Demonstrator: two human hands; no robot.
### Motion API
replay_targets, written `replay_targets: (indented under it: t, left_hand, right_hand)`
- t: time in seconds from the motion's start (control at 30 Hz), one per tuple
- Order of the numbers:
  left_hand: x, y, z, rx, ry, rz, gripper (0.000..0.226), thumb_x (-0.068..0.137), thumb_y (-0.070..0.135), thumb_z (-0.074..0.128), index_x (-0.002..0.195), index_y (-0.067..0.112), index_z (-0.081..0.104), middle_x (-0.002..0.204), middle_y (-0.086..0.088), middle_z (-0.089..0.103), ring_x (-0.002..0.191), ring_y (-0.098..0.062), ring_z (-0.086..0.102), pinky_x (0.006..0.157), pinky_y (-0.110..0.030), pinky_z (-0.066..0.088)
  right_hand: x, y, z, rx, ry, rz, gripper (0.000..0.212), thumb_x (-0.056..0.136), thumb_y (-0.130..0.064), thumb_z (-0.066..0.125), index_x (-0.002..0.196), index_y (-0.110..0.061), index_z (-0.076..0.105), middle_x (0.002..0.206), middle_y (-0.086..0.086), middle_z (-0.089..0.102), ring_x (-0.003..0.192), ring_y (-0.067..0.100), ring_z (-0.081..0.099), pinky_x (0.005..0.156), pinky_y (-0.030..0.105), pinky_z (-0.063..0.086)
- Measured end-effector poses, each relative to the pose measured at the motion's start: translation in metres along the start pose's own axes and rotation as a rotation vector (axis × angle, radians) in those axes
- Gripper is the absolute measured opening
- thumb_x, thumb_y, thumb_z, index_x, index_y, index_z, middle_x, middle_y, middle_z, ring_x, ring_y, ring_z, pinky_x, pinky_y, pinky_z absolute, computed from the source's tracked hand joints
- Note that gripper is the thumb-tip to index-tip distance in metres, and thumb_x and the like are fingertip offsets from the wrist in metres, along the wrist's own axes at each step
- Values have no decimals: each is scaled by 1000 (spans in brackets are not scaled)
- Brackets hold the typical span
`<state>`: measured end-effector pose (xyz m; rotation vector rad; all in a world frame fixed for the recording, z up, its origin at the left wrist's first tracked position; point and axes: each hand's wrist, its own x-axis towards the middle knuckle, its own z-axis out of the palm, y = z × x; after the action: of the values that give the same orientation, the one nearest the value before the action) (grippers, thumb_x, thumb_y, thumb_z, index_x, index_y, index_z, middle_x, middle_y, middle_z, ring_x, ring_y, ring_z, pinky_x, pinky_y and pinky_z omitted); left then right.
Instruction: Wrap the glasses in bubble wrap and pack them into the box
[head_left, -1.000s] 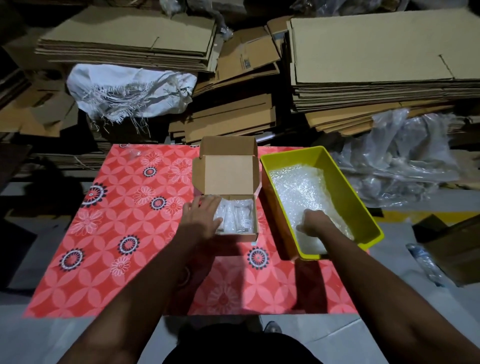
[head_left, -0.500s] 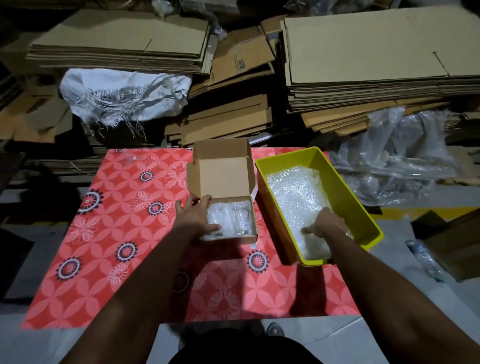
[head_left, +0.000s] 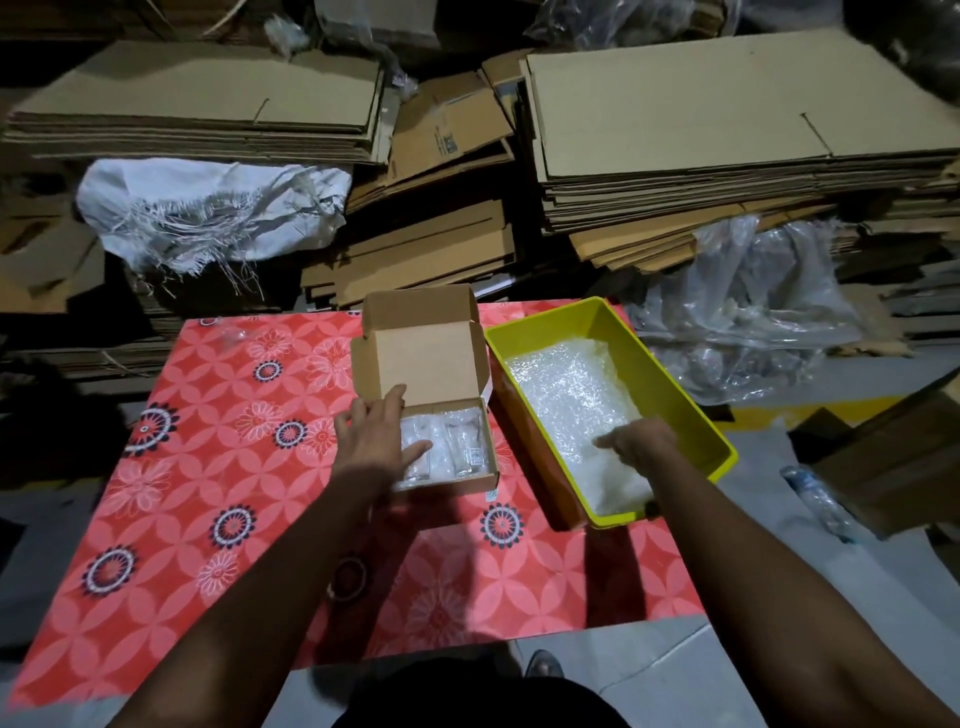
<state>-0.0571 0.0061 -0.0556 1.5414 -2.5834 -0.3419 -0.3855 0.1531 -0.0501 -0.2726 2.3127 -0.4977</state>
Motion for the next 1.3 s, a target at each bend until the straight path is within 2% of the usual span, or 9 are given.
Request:
replay_targets:
  t: [0.13, 0.3, 0.43, 0.67, 0.8, 1.0, 1.07, 1.23, 1.3]
  left_hand:
    - [-19, 25, 2, -408, 24, 114, 59, 86, 50, 67, 135, 21, 51, 113, 1, 65, 114, -24, 53, 92, -36, 42]
    - [-35, 98, -13, -1257, -710, -91, 47, 96, 56, 51, 96, 12, 66, 90, -5, 66, 71, -9, 54, 57, -15, 41]
    - [-25, 116, -17, -1316, -868, -185, 79, 96, 71, 17, 119, 15, 67, 126, -9, 68, 113, -22, 61, 92, -36, 47]
    - [-11, 113, -54, -1646, -711, -116, 89, 85, 79, 35, 126, 5, 64, 112, -16, 69, 106, -35, 62, 101, -52, 48]
    - [-3, 100, -69, -1640, -465, -3, 19, 93, 24, 59, 103, 9, 63, 93, -3, 74, 84, -21, 61, 78, -34, 53]
    - [-4, 68, -87, -1736, -336, -8, 30, 92, -11, 55, 91, 18, 46, 97, -7, 73, 77, -16, 70, 68, -28, 59]
    - [-9, 55, -92, -1759, -249, -31, 34, 91, -15, 55, 94, 18, 47, 99, -8, 71, 79, -19, 69, 66, -27, 59]
    - [-15, 20, -98, -1751, -17, -172, 29, 94, -14, 51, 104, 10, 63, 108, -6, 64, 87, -14, 67, 73, -23, 58]
    - [-17, 9, -101, -1731, -15, -214, 28, 96, -13, 47, 107, 2, 66, 113, -13, 65, 94, -18, 69, 77, -22, 58]
  right_hand:
    - [-26, -12, -14, 631, -49, -121, 35, 82, -13, 81, 91, -19, 48, 82, 6, 57, 61, 12, 49, 48, 20, 42]
    - [-91, -26, -21, 1239, -378, -276, 26, 93, 5, 60, 94, -19, 50, 80, 4, 58, 58, 10, 55, 55, 19, 53]
    - [-119, -20, -20, 1427, -577, -360, 25, 92, 7, 55, 99, -16, 51, 69, 2, 63, 54, 8, 57, 55, 21, 52]
    - [-123, 3, -13, 1042, -652, -581, 61, 82, 33, 46, 118, -16, 53, 131, 14, 66, 62, 9, 57, 60, 20, 53]
    - [-128, 3, -4, 765, -684, -690, 79, 75, 37, 45, 133, -17, 46, 141, 8, 59, 70, 17, 49, 58, 25, 43]
    - [-165, -20, 13, 555, -794, -735, 91, 80, 36, 47, 146, -23, 29, 126, 24, 52, 52, 13, 59, 47, 23, 49]
    - [-166, -28, 24, 611, -802, -735, 90, 82, 32, 51, 146, -28, 31, 125, 23, 58, 71, 12, 69, 60, 23, 56]
    - [-174, -55, 32, 600, -698, -811, 66, 93, 17, 50, 143, -25, 42, 84, 0, 66, 64, 8, 61, 63, 22, 52]
    - [-186, -69, 29, 597, -674, -844, 44, 97, 7, 52, 132, -20, 57, 94, 6, 68, 67, 7, 61, 59, 20, 48]
